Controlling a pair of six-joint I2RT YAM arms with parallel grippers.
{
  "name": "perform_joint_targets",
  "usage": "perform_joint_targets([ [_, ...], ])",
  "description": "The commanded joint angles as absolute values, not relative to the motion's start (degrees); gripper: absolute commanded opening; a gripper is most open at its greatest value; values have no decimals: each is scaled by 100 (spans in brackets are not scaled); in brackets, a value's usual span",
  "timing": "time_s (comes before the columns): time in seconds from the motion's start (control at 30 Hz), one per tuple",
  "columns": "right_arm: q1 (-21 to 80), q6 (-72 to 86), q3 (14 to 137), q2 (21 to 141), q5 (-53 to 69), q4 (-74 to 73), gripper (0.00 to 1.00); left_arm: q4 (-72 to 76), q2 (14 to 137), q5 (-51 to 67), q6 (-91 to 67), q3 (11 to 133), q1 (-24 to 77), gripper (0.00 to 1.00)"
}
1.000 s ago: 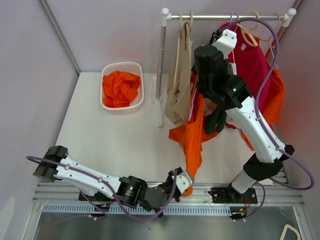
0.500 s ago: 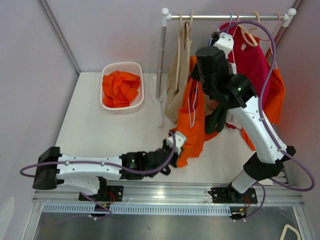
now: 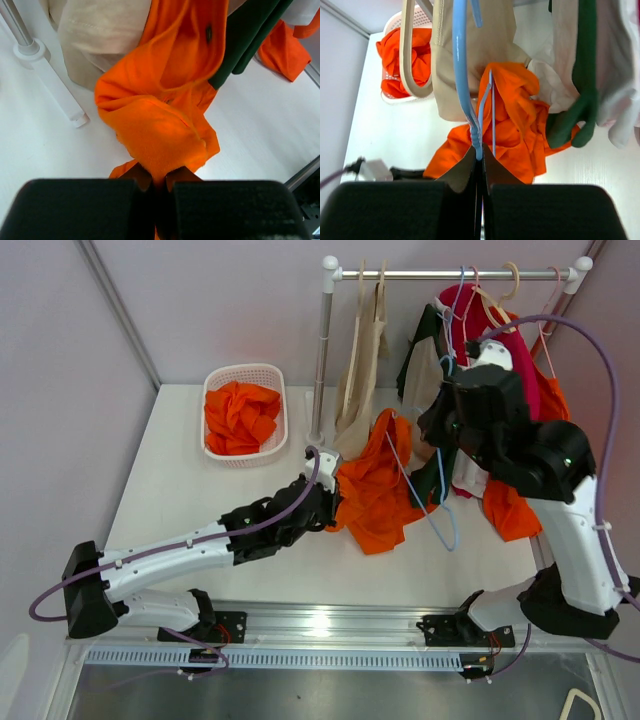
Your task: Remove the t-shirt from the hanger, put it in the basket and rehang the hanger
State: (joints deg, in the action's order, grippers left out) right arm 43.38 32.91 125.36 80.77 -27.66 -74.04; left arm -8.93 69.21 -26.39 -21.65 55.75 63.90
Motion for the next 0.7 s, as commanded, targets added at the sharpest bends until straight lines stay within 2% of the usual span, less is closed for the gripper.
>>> perform_joint_targets([
  [0.0, 4324, 3208, 12638, 7726, -2417, -8084, 0, -1020, 6803, -2435, -2355, 5827, 6275, 1],
  [0.1, 4316, 3121, 12683, 7647, -2478, -8420, 0, -976, 6785, -2330, -2391, 5766, 6275, 1],
  [0.2, 4280, 2867, 12621, 7532, -2575, -8131, 0, -888, 6611, -1857, -2487, 5617, 6275, 1],
  [0.33, 4228, 2234, 12429, 7515, -2794, -7070, 0, -765, 6083, -1206, -2514, 5248, 6424, 1],
  [0.43, 4201, 1857, 12323, 7672, -3110, -6481, 0, -1220, 5697, -1134, -2347, 5203, 6478, 1],
  [0.5, 4052, 1644, 12226, 7813, -3103, -6137, 0, -1867, 5512, -1238, -2119, 5615, 6478, 1],
  [0.57, 3685, 1407, 12138, 7910, -2543, -5627, 0, -2335, 5309, -1476, -1969, 6270, 6277, 1],
  [0.63, 3359, 1354, 12208, 8120, -2050, -5310, 0, -2934, 5299, -1267, -1977, 6643, 5812, 1],
  [0.67, 3079, 1327, 12295, 8199, -1674, -5222, 0, -3118, 5352, -883, -1986, 7193, 5192, 1],
])
